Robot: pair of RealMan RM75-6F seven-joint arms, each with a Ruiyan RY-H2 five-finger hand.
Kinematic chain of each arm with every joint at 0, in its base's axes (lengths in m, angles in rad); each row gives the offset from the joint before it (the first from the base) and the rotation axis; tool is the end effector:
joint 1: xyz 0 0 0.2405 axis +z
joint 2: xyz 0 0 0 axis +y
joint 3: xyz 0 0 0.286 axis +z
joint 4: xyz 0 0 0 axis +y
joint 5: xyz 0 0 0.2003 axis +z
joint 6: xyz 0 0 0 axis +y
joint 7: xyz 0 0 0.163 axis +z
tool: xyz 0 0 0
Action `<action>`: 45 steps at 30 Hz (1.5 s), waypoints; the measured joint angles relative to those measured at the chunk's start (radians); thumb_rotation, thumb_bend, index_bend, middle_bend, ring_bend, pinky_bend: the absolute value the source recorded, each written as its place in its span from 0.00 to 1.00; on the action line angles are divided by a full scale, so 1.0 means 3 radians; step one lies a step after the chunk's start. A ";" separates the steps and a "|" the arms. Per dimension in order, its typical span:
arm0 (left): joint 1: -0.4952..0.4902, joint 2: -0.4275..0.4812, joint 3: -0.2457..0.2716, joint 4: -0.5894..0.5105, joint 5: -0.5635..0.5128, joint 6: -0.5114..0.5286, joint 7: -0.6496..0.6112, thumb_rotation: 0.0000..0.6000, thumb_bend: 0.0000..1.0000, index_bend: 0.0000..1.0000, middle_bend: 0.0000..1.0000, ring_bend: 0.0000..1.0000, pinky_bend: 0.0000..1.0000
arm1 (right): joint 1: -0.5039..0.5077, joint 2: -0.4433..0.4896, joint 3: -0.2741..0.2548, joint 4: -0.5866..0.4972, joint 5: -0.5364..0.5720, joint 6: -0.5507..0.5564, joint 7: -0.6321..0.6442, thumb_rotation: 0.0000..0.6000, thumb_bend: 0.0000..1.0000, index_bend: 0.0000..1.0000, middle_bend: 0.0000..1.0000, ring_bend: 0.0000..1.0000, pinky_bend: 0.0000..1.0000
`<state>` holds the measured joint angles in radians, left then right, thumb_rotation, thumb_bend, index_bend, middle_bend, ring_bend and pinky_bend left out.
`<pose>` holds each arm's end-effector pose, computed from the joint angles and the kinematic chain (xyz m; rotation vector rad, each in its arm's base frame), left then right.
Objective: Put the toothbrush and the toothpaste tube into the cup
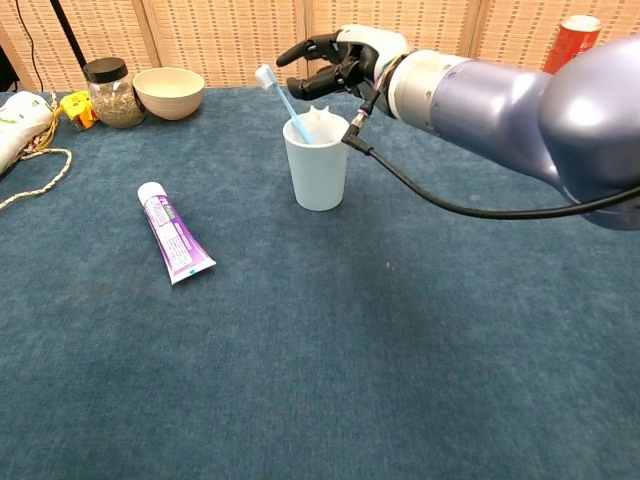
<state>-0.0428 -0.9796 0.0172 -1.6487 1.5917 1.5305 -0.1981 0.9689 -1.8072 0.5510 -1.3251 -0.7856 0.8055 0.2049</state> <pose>-0.3305 0.1736 0.2157 -1.4113 -0.9900 -0.9742 -0.0367 -0.4408 -0.0558 1.3308 -1.8888 1.5140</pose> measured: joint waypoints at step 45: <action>-0.0566 -0.0332 -0.0037 0.0620 0.0607 -0.0272 -0.0020 1.00 0.23 0.00 0.00 0.00 0.00 | -0.2513 0.1841 -0.1842 -0.0345 -0.2252 0.2524 -0.0899 1.00 0.00 0.00 0.00 0.00 0.00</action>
<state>-0.2127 -1.0793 0.0061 -1.4627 1.7738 1.4490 -0.2042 0.2151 -1.2549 -0.0016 -1.4286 -1.4613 1.5627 -0.0648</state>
